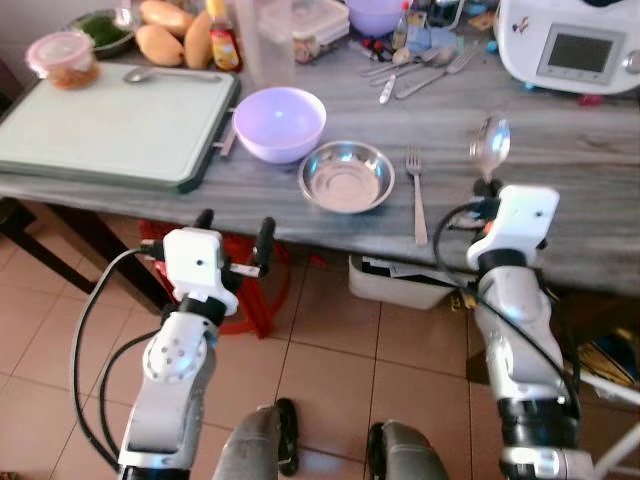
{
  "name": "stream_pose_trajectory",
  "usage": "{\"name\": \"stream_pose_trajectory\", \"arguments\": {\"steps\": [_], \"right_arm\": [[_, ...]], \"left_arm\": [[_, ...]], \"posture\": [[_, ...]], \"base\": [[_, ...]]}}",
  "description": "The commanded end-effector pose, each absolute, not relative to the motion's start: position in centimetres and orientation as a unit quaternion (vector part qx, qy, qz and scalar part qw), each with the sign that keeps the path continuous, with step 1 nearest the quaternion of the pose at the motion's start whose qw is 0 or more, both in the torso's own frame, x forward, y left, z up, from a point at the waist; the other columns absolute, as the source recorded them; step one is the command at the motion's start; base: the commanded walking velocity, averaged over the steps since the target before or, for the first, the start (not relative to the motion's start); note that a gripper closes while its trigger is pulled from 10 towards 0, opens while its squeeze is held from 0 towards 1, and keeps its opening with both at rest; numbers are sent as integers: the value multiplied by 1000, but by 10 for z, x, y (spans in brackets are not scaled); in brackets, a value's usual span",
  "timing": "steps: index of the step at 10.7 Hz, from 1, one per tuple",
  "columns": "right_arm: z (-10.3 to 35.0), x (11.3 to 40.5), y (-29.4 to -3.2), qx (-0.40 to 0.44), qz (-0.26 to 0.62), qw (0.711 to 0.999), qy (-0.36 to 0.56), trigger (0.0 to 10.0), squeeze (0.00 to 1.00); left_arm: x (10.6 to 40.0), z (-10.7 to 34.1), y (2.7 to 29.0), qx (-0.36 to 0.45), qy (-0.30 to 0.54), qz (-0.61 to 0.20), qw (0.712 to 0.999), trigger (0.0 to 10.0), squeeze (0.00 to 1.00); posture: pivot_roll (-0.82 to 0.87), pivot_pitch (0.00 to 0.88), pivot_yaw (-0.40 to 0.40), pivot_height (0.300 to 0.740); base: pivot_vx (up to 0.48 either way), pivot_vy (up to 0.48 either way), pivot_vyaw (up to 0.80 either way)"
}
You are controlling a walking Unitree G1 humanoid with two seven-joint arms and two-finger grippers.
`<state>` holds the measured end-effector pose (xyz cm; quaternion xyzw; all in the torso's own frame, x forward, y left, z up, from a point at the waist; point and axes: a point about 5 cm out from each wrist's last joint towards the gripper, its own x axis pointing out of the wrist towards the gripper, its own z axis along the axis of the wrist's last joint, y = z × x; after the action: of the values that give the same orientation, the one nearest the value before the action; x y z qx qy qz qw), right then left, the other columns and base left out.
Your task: Setting the table
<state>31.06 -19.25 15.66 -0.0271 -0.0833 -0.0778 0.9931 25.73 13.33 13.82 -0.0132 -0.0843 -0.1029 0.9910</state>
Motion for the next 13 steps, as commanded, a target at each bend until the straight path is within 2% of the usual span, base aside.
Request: {"name": "stream_pose_trajectory", "arguments": {"steps": [1,4,9,13], "right_arm": [[156,317,-202,6,-103,992,-70,10000,0],[149,333,-204,67,-119,990,-35,10000,0],[154,360,-207,94,-117,988,-23,10000,0],[167,350,-212,77,-124,987,-72,10000,0]], "left_arm": [[251,137,133,-9,-78,-106,991,10000,0],[250,138,133,-2,-77,-114,990,10000,0],[240,138,136,11,-63,-132,989,10000,0],[240,145,133,-2,-78,-141,987,10000,0]], "posture": [[17,207,35,740],[38,212,42,740],[75,232,63,740],[55,226,56,740]], "base": [[0,0,0],[0,0,0],[0,0,0],[0,0,0]]}}
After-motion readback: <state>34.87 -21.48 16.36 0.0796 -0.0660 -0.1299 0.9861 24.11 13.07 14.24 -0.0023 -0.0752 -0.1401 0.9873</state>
